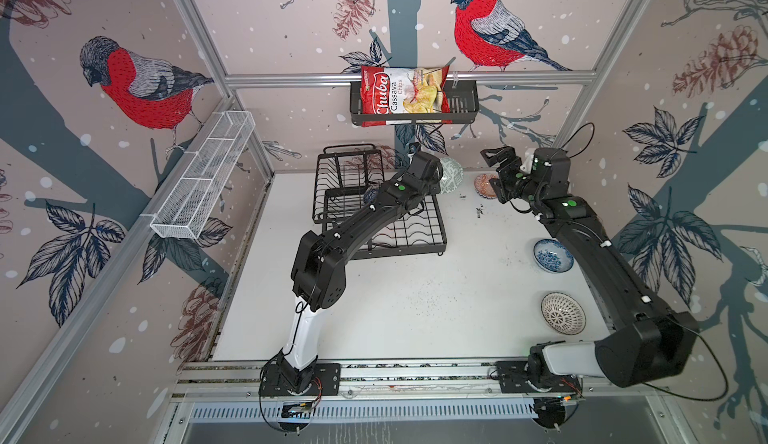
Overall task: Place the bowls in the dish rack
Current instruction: 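Lift the green-pattern bowl with the right gripper toward the left gripper, then carry the held bowl toward the rack while the left gripper draws back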
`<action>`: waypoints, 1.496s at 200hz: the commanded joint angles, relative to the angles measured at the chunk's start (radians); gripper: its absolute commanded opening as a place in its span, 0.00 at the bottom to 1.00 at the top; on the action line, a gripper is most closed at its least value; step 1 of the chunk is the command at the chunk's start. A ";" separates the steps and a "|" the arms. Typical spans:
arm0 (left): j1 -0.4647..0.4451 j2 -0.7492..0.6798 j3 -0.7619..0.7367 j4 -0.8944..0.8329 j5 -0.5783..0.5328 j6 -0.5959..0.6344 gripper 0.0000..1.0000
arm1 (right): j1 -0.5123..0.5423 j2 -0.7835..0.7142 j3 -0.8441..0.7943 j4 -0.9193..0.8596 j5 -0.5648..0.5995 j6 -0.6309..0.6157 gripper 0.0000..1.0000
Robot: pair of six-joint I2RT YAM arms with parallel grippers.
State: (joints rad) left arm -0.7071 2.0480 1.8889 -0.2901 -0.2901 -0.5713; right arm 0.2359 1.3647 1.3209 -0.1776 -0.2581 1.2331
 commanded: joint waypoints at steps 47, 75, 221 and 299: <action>-0.012 -0.106 -0.275 0.514 -0.113 0.123 0.00 | 0.047 0.003 -0.080 0.236 -0.058 0.346 1.00; -0.011 -0.093 -0.293 0.581 -0.085 0.173 0.00 | 0.084 -0.003 -0.133 0.298 -0.018 0.412 1.00; -0.045 -0.093 -0.313 0.657 -0.172 0.396 0.00 | 0.142 0.060 -0.236 0.561 0.007 0.650 0.94; -0.076 -0.141 -0.379 0.682 -0.277 0.416 0.00 | 0.162 0.124 -0.192 0.570 0.066 0.693 0.71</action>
State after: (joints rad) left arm -0.7822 1.9301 1.5230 0.3038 -0.5251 -0.1570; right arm 0.3935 1.4742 1.1114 0.3504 -0.2184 1.9133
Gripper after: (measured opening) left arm 0.095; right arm 0.735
